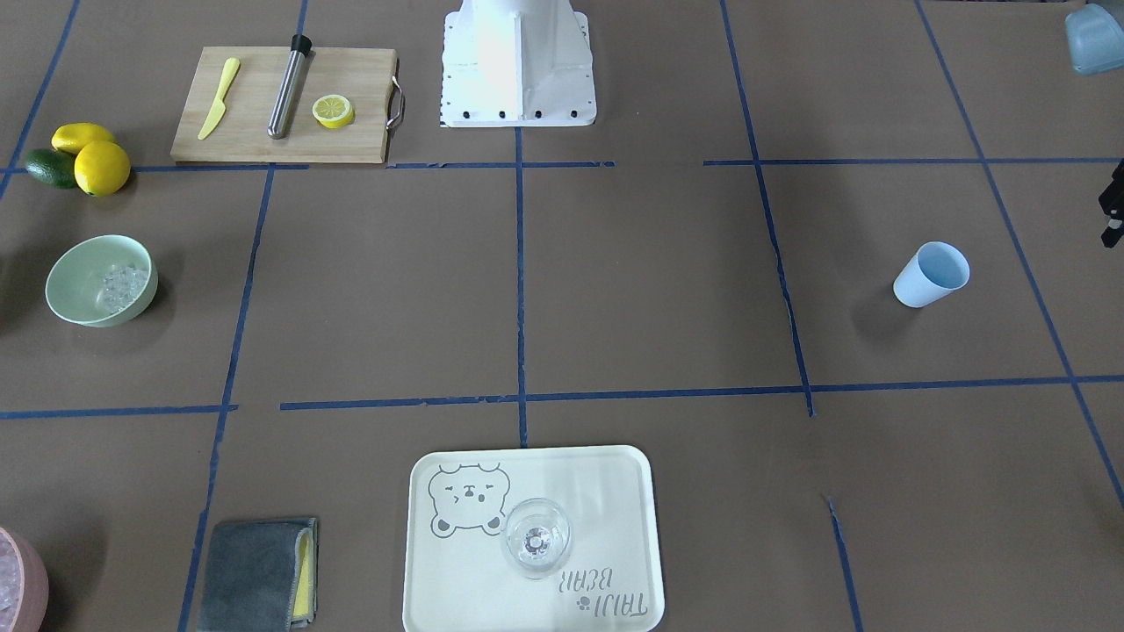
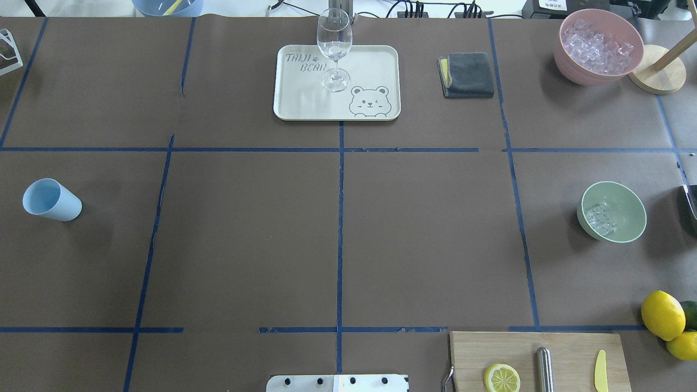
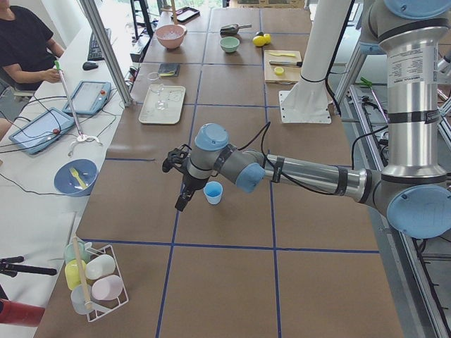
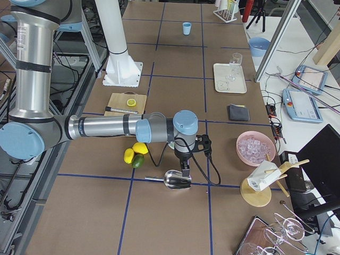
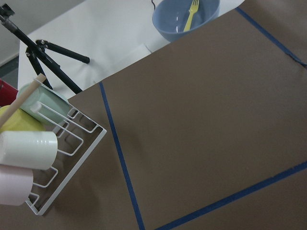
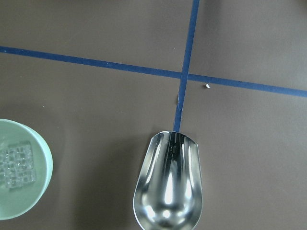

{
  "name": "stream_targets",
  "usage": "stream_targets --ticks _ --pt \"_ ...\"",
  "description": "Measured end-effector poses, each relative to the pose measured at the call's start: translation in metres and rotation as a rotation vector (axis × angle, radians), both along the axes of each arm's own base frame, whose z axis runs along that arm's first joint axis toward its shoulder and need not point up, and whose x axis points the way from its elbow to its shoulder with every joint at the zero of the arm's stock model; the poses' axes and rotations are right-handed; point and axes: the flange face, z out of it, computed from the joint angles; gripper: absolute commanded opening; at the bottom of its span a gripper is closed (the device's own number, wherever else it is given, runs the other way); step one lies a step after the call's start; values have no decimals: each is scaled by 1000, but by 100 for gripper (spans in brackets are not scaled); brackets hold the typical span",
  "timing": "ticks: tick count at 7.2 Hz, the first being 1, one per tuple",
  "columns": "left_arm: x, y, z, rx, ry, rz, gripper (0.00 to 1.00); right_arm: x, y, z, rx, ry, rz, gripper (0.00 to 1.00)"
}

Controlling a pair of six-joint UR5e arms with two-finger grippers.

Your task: Pour ice into bowl

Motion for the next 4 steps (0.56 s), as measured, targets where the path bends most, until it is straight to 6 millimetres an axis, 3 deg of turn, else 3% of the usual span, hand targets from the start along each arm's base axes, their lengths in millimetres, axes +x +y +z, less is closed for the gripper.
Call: stream_targets --ticks 2,4 --pt "-18 14 35 -182 129 29 100 11 5 18 -41 -61 20 100" --pt "-33 18 38 -288 164 3 100 13 4 28 -59 -68 24 100"
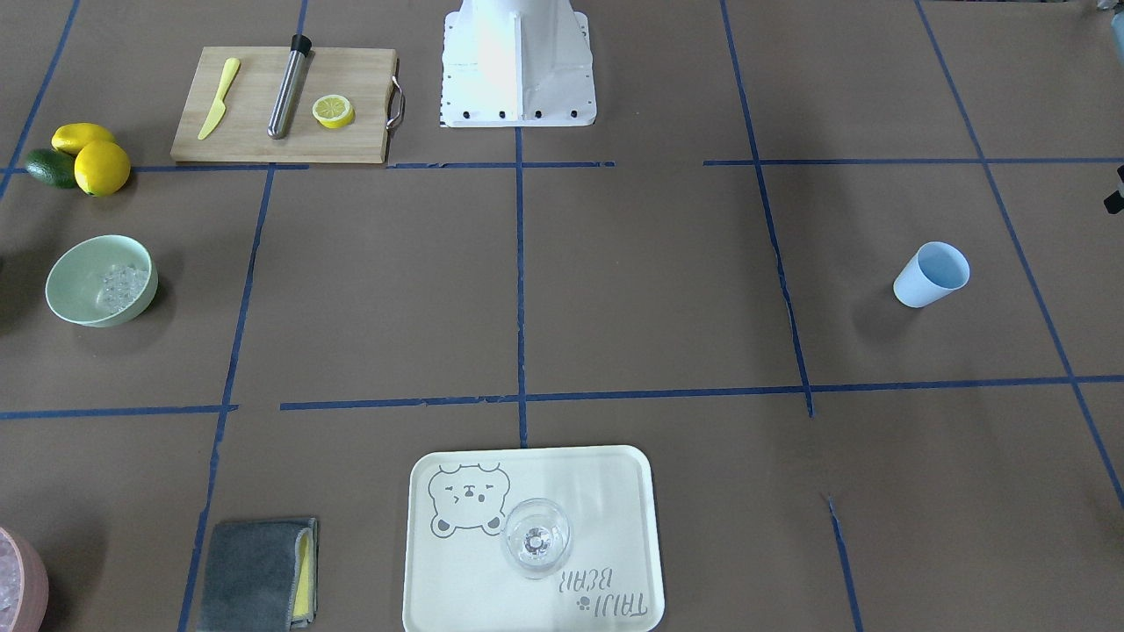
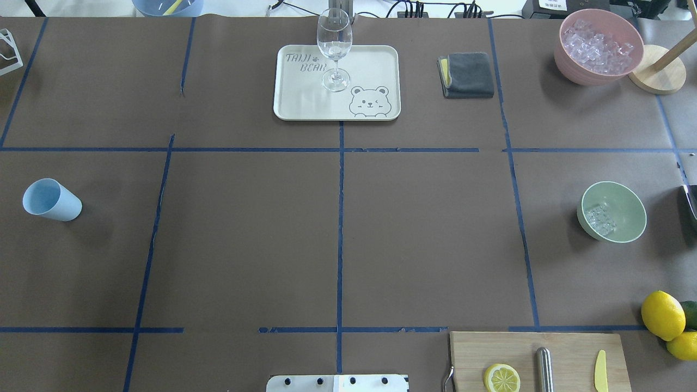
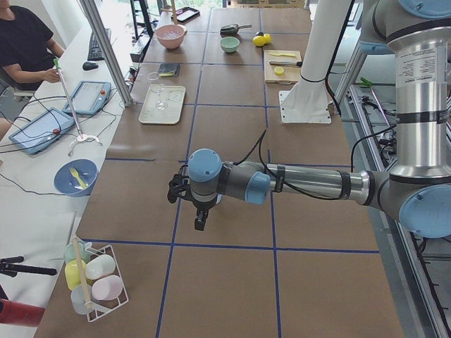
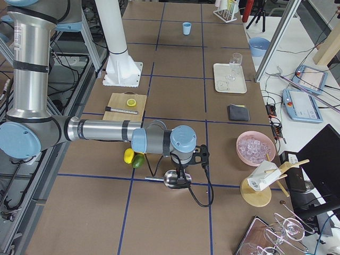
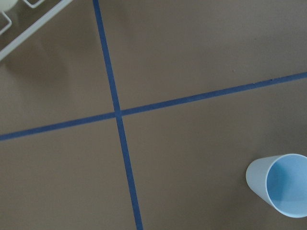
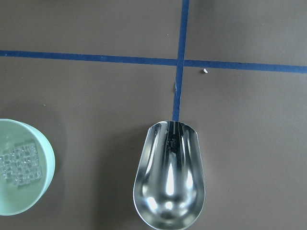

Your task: Pour ice into bowl

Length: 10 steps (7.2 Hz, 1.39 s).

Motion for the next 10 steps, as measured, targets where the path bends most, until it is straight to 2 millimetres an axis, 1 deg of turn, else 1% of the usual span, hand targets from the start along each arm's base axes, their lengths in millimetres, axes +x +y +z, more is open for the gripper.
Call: stream_targets --ticks 2,4,5,6,8,9,10 --pt "-16 2 6 5 -10 5 100 0 1 2 -7 -4 4 100" --pt "-44 5 20 40 -68 6 100 0 2 6 -19 -5 7 100" --pt "-52 5 25 43 -86 12 100 1 3 7 -23 -5 9 100" --pt "-61 3 25 51 -107 13 100 2 5 8 -27 -5 12 100" --pt "-71 -6 16 50 -131 3 100 6 6 11 -32 -8 21 100" --pt "-73 -7 14 37 -131 1 100 8 7 11 -33 -8 26 100" --pt "-73 -7 17 23 -131 0 100 9 7 12 -35 -9 29 100"
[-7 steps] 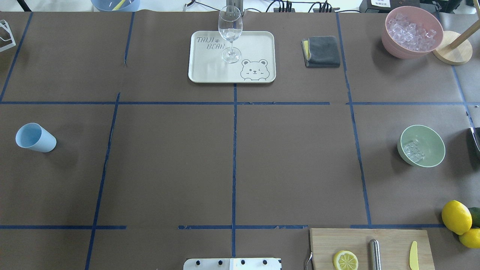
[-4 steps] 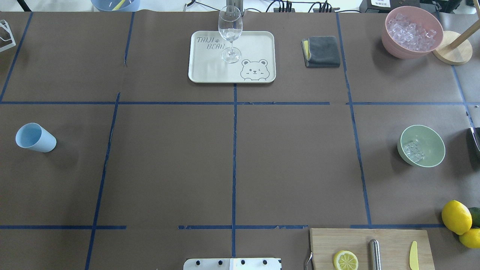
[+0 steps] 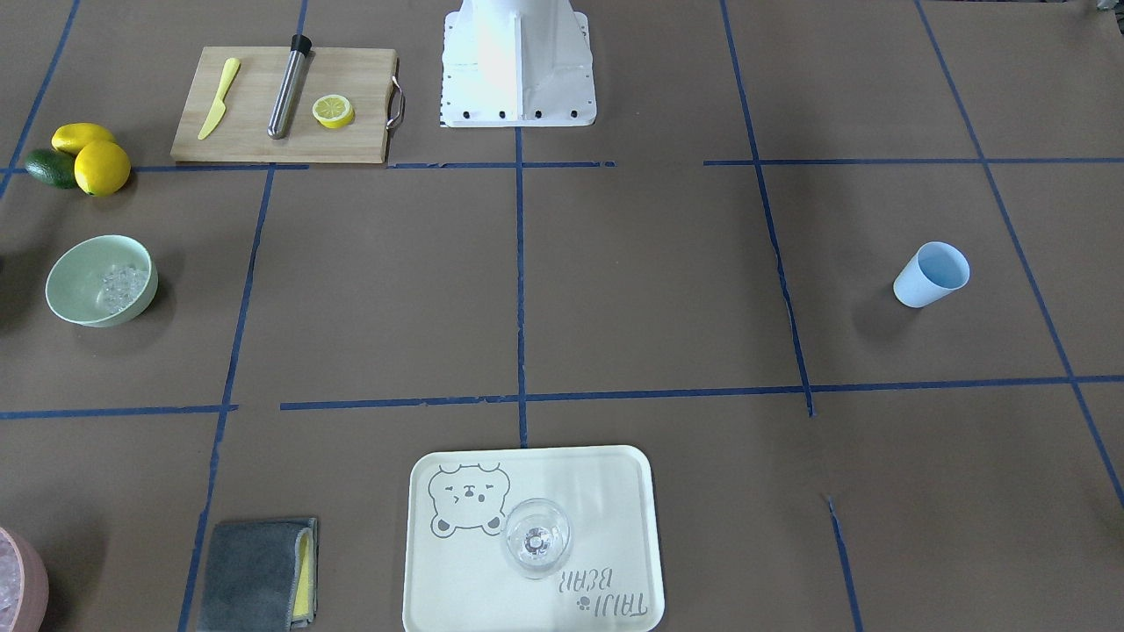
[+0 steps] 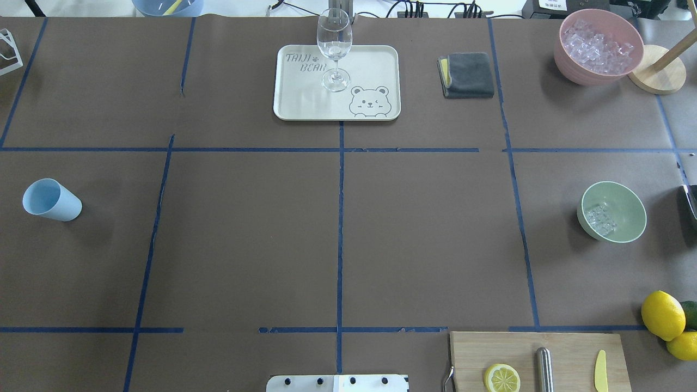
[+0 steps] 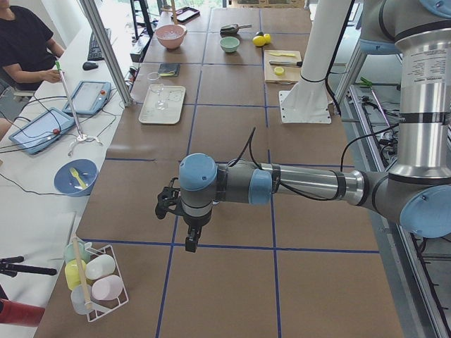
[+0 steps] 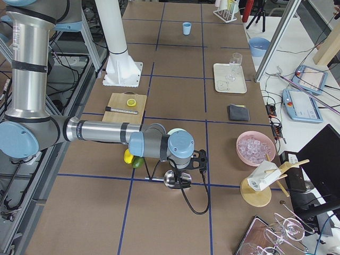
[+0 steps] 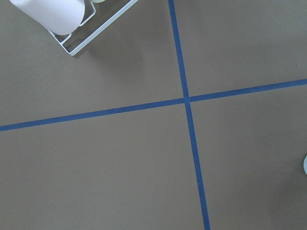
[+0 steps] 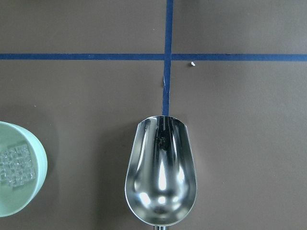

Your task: Pour ice into bowl

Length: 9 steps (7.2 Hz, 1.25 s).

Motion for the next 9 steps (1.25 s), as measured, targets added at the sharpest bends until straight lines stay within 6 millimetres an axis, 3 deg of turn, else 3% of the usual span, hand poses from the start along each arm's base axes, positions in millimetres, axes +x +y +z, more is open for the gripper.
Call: stream_targets --ticks 3,9 --pt "4 2 25 -64 9 -2 100 1 2 5 -10 -1 2 100" --pt "27 -3 25 -107 17 -9 100 5 6 14 -27 -2 10 100"
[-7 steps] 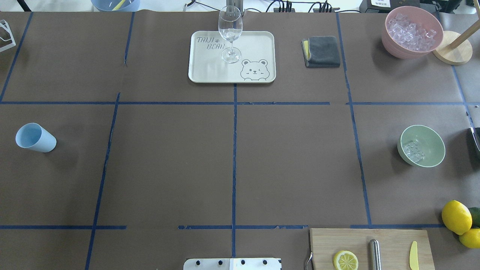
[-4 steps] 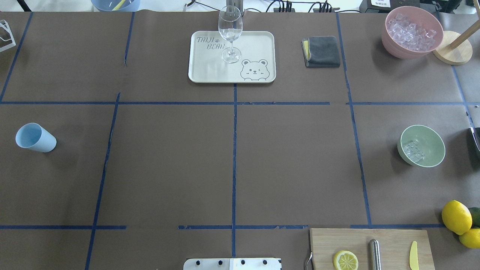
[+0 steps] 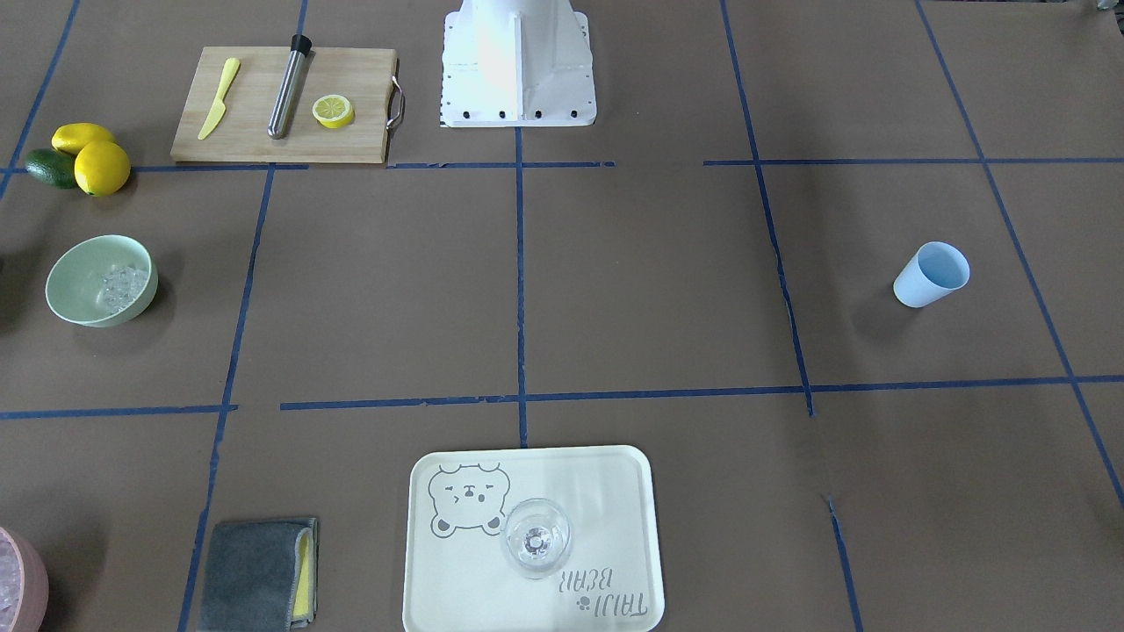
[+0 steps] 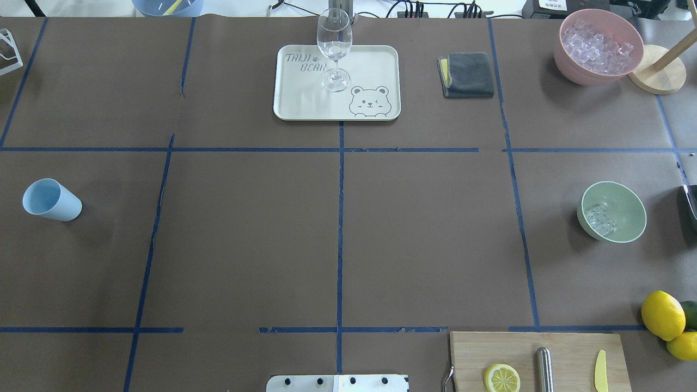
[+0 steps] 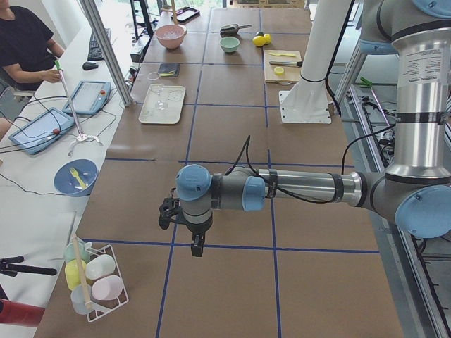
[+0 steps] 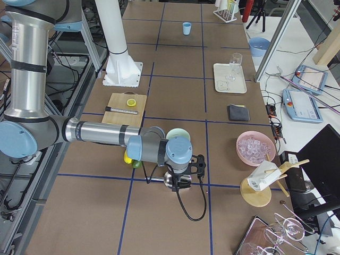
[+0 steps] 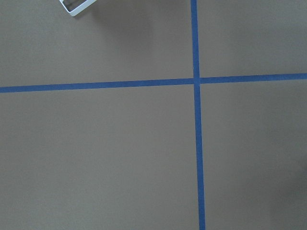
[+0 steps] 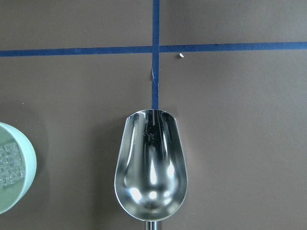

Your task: Pour ice into bowl

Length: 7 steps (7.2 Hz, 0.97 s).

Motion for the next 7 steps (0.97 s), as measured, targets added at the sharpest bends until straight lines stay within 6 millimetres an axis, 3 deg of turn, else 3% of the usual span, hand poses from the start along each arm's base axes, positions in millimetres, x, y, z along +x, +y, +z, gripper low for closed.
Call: stream_targets --ticks 7 --pt "0 0 -1 4 0 2 100 1 -5 -4 7 2 3 100"
